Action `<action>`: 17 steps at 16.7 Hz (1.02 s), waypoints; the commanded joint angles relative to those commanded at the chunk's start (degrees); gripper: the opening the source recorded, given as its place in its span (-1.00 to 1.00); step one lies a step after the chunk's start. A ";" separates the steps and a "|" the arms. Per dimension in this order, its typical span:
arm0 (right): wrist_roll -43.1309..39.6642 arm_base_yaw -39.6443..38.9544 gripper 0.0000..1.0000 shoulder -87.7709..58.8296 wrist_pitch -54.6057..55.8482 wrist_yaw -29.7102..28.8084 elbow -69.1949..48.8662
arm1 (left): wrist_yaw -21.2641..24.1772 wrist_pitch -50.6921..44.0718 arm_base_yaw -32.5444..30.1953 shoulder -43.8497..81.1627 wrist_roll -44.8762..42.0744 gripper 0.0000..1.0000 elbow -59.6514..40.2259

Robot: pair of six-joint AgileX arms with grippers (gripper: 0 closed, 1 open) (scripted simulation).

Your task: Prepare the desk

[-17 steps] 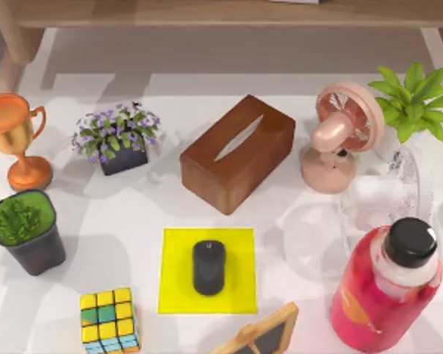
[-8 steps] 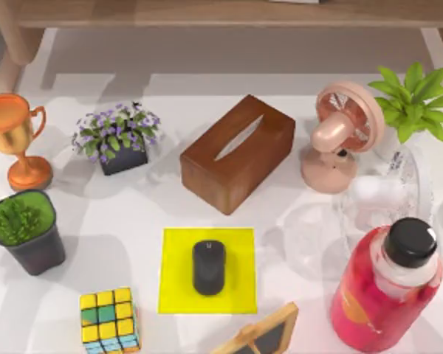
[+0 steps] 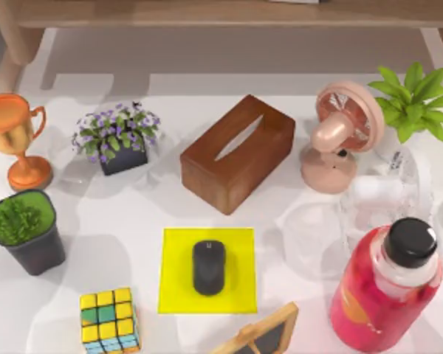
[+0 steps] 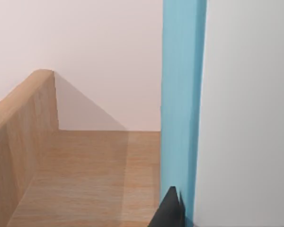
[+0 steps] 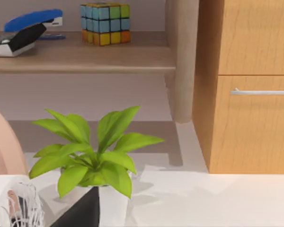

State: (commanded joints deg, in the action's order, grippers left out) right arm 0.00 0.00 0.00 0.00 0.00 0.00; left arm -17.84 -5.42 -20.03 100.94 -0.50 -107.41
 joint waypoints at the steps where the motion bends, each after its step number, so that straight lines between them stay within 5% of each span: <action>1: 0.00 0.00 1.00 0.00 0.00 0.00 0.00 | 0.00 0.00 0.00 0.00 0.00 -1.00 0.00; 8: 0.00 0.00 1.00 0.00 0.00 0.00 0.00 | 1.96 4.22 7.19 -5.12 -6.40 -1.00 0.83; 17: 0.00 0.00 1.00 0.00 0.00 0.00 0.00 | 11.73 15.72 39.94 -9.99 -38.66 -1.00 22.64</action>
State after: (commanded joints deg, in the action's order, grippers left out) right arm 0.00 0.00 0.00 0.00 0.00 0.00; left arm -6.10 10.30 19.91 90.95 -39.17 -84.77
